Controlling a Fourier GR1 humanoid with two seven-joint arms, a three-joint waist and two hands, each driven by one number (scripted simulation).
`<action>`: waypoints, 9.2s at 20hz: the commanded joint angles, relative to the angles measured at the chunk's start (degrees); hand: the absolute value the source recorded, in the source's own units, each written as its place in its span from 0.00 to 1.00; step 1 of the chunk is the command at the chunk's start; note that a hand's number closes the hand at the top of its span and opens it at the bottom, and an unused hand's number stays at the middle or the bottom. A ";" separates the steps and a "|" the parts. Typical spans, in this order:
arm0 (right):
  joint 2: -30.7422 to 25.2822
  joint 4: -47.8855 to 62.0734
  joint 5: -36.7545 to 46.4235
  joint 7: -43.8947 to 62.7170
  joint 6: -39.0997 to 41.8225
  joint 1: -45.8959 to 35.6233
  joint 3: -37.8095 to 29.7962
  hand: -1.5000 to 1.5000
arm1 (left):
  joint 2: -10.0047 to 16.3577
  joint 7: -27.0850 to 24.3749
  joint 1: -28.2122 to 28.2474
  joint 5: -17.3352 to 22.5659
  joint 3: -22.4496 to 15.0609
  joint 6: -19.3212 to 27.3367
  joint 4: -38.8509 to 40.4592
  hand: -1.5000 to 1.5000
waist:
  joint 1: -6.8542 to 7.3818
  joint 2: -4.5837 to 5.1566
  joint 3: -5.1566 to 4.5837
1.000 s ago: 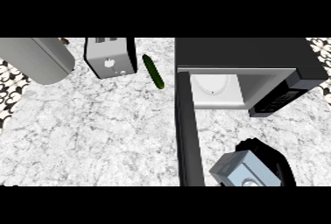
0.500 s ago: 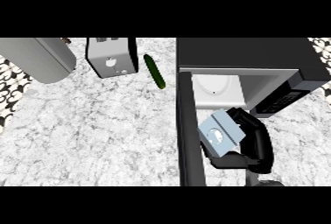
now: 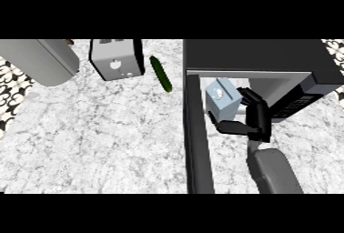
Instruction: Pick up the milk, place it into the microwave and close the microwave
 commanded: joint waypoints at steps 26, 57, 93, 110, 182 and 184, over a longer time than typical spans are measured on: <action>-6.97 54.02 12.92 -26.35 -20.82 -36.32 -7.18 1.00 | 2.08 4.13 -6.83 4.44 7.04 -5.19 5.49 0.00 | 2.13 0.72 0.03; -13.63 65.16 13.86 -25.47 -29.87 -36.60 -12.01 0.00 | 2.05 4.00 -16.11 -1.07 4.84 -4.58 12.36 0.00 | 6.21 3.23 0.33; -11.57 63.32 14.62 -28.19 -25.35 -34.56 -12.93 0.00 | 1.83 -0.74 -16.47 -3.82 5.90 -6.08 15.83 0.00 | 3.51 1.53 0.21; -5.23 57.25 7.97 -40.34 -7.59 -23.80 -17.43 0.00 | -3.24 0.87 -10.17 -10.44 -1.95 -3.81 7.98 0.00 | 0.06 0.08 0.05; -21.84 -35.67 -24.58 -12.49 44.62 32.61 -12.52 0.00 | -3.30 9.19 -85.69 7.68 -67.30 46.41 60.28 1.00 | -14.28 2.17 -0.47; -22.48 -36.06 -25.55 -12.07 44.69 31.26 -12.96 0.00 | -3.30 8.90 -87.90 9.45 -66.12 46.71 61.42 1.00 | -15.25 2.60 -0.43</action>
